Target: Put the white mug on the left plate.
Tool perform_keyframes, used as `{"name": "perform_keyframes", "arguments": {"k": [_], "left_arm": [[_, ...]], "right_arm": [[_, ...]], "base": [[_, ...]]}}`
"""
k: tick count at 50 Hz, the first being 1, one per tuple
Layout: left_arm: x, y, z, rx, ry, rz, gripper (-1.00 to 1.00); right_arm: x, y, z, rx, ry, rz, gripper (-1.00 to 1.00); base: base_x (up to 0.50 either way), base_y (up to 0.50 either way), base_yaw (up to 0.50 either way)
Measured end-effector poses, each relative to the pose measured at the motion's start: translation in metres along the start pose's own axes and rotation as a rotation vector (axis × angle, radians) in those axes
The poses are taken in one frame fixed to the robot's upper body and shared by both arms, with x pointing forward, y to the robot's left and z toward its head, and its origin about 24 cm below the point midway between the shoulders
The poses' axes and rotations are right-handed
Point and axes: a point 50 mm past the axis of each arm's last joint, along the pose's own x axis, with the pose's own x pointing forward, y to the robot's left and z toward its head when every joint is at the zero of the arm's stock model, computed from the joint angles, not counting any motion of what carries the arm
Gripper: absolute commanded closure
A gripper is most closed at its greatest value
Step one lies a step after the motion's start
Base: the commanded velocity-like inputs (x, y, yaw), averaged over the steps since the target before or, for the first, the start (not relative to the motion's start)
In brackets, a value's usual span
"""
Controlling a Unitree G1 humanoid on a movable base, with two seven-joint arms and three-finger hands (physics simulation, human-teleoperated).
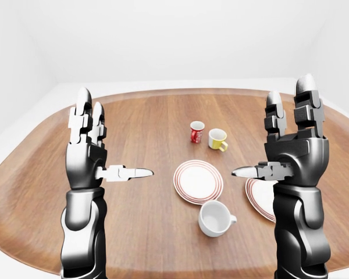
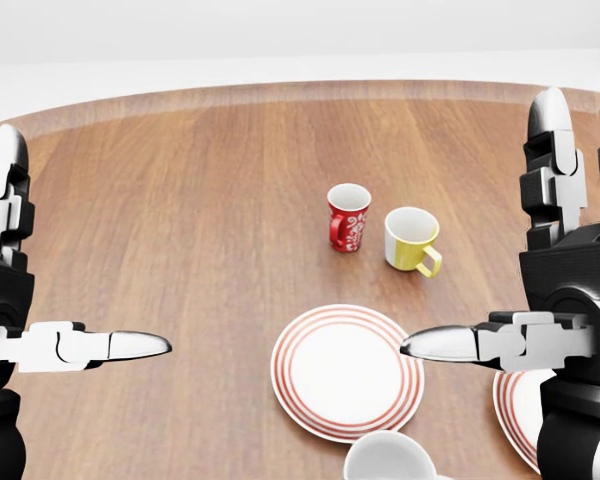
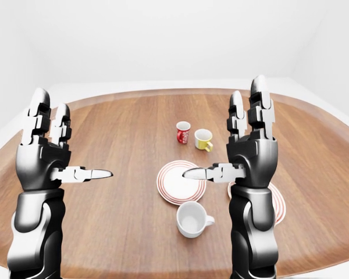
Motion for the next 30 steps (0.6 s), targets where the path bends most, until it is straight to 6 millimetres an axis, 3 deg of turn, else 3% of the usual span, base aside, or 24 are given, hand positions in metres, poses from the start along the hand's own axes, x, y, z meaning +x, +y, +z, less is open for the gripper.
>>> {"name": "perform_keyframes", "arguments": {"k": [17, 23, 30], "left_arm": [[0.000, 0.001, 0.003, 0.000, -0.014, 0.002, -1.00], [0.001, 0.001, 0.003, 0.003, -0.012, 0.003, -1.00], [0.001, 0.002, 0.002, 0.006, -0.010, 0.005, -1.00]], "right_arm": [[-0.001, 0.002, 0.001, -0.003, -0.002, 0.009, -1.00], [-0.017, 0.032, 0.011, -0.067, 0.001, 0.184, -1.00], [-0.032, 0.054, 0.017, -0.119, 0.010, 0.331, -1.00]], "base": [[0.47, -0.02, 0.00], [0.00, 0.00, 0.00], [0.00, 0.00, 0.00]]}}
